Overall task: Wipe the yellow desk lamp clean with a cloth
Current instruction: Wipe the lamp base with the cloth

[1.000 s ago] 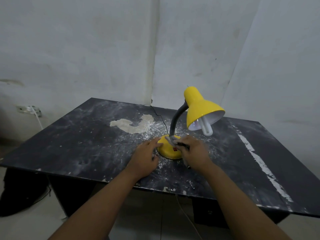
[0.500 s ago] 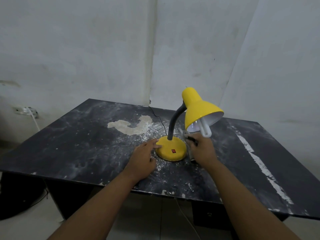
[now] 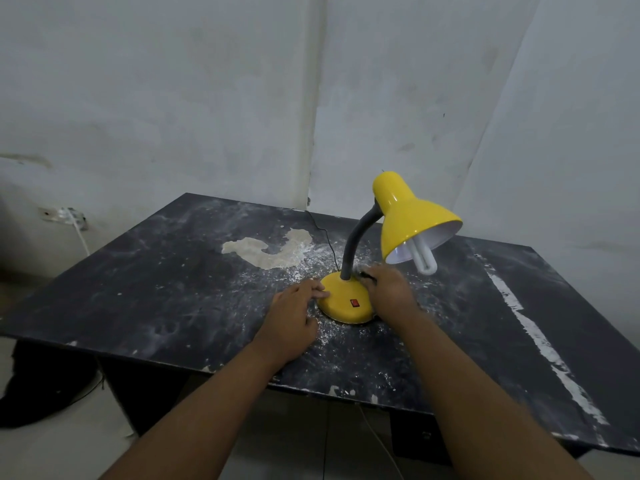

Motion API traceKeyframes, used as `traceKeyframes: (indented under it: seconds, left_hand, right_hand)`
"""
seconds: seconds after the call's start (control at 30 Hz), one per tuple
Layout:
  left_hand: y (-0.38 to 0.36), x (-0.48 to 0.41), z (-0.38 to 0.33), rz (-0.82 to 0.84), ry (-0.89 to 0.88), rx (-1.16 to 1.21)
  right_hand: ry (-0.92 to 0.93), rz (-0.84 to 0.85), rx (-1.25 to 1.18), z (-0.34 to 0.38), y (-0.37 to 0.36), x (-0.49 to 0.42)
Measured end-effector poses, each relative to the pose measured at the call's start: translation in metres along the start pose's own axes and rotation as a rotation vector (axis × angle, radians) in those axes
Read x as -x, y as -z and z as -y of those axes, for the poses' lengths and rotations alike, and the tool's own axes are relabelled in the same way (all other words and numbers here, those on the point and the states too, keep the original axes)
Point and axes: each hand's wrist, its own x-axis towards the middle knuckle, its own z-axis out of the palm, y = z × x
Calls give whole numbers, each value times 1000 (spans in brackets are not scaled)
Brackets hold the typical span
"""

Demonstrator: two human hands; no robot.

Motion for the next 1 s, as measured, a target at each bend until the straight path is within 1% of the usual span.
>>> traceKeyframes:
  seconds: [0.1,0.13,0.2,0.27,0.3,0.37,0.4,0.43,0.47,0.5,0.57,0.63,0.7,0.77,0.83,0.9,1.0]
  left_hand:
    - [1,-1,0,-12,15,-5]
    - [1,-1,-1,-10,17,-6]
    - [1,-2,0,-13,15,-5]
    - [1,-1,0,-12,10,-5]
    - [0,-1,-1,-13,4,-4]
    - [1,0,-1,-14,-4,1]
    - [2,1,-1,-12,-5,4]
    - [2,1,-1,-10,-5,5]
    - [3,1,-1,-9,-8,3]
    - [3,2,-2,-12,-10,3]
    - [3,3,-2,-25,-8,-2]
    - [3,2,0,-34,-9,4]
    - [3,1,2,-51,-14,10]
    - [5,2,0,-104,-22,2]
    - [5,3,-3,-169,-35,-11]
    - [5,3,-7,-181,-27,-21]
    - [4,3,-7,-168,3,-8]
  right_hand:
    - [-77,-42,133,3,-3,17]
    - [-72,-78,174,2,-5,25]
    - [-4,-85,248,5,-10,49]
    - [102,-27,291,9,-11,68]
    - [112,-10,246,14,-5,73]
    - [67,-14,90,25,13,73]
    - [29,-60,10,28,20,68]
    - [-9,-119,-18,29,25,61]
    - [-28,-170,-17,31,28,56]
    - [-54,-186,1,32,26,50]
    - [-78,-123,95,38,12,42]
    - [-60,-36,187,41,-7,42]
    - [34,8,271,44,-18,46]
    - [114,59,306,44,-9,49]
    - [151,89,213,41,1,47]
    - [153,82,130,39,8,38]
    - [213,53,131,47,1,20]
